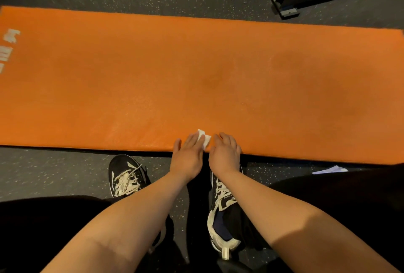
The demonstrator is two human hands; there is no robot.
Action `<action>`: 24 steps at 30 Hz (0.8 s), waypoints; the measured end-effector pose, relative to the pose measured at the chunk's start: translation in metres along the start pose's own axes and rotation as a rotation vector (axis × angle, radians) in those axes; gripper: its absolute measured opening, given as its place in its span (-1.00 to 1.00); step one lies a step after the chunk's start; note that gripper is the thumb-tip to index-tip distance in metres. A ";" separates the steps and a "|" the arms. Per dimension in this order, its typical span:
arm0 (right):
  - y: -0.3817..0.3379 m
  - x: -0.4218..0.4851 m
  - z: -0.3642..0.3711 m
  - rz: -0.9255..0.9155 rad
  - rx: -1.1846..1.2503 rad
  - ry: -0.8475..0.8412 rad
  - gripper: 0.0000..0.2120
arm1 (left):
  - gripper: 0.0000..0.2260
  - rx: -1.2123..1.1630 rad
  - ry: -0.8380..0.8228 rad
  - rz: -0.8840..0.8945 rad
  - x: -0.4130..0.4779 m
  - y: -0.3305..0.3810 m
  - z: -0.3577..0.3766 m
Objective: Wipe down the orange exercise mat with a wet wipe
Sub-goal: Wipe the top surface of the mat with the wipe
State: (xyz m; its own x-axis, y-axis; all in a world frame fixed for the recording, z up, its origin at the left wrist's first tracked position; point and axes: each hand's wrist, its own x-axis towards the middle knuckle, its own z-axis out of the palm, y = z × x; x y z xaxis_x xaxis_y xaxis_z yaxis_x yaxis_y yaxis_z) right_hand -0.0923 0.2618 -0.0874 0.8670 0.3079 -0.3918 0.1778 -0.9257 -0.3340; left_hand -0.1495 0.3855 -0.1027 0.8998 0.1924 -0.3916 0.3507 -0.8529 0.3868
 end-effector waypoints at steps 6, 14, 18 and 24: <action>0.001 0.002 -0.008 -0.025 0.015 -0.070 -0.55 | -0.53 -0.030 -0.024 -0.192 -0.002 0.003 -0.005; -0.002 0.013 -0.021 -0.023 0.095 -0.112 -0.59 | -0.54 -0.049 -0.124 -0.027 0.005 0.009 -0.003; -0.017 0.024 -0.022 -0.047 0.059 -0.162 -0.60 | -0.53 -0.038 -0.083 -0.197 0.016 0.001 -0.017; -0.008 0.041 -0.020 0.023 0.088 -0.091 -0.55 | -0.54 -0.079 -0.117 0.048 0.015 0.007 -0.004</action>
State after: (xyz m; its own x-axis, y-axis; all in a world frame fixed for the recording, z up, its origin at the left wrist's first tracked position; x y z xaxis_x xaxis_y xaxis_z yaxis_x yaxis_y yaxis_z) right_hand -0.0492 0.2773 -0.0835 0.8239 0.3090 -0.4751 0.1134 -0.9112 -0.3960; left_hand -0.1328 0.3842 -0.1023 0.8811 0.0902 -0.4643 0.3315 -0.8179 0.4703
